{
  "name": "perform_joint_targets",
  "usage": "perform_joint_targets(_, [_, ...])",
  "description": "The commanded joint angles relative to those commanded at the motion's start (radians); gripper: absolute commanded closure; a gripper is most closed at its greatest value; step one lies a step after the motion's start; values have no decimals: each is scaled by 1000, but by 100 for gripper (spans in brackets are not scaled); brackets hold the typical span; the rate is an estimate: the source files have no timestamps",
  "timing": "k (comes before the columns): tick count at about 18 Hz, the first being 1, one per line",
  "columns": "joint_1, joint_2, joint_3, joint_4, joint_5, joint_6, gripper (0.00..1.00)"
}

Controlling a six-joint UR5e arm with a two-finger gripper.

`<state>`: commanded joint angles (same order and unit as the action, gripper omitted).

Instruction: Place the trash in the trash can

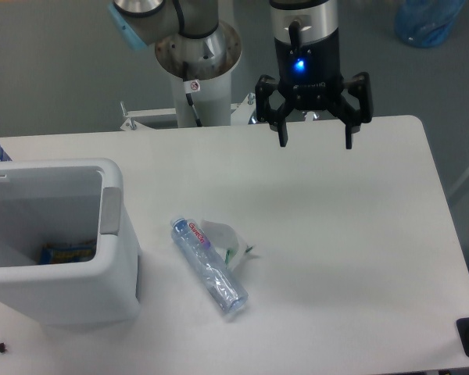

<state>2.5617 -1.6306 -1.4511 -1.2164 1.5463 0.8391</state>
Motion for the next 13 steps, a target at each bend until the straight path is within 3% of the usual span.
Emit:
perform_joint_targets(7, [6, -5, -21, 8, 6, -9, 0])
perform_joint_targets(13, [6, -5, -75, 83, 35, -20, 0])
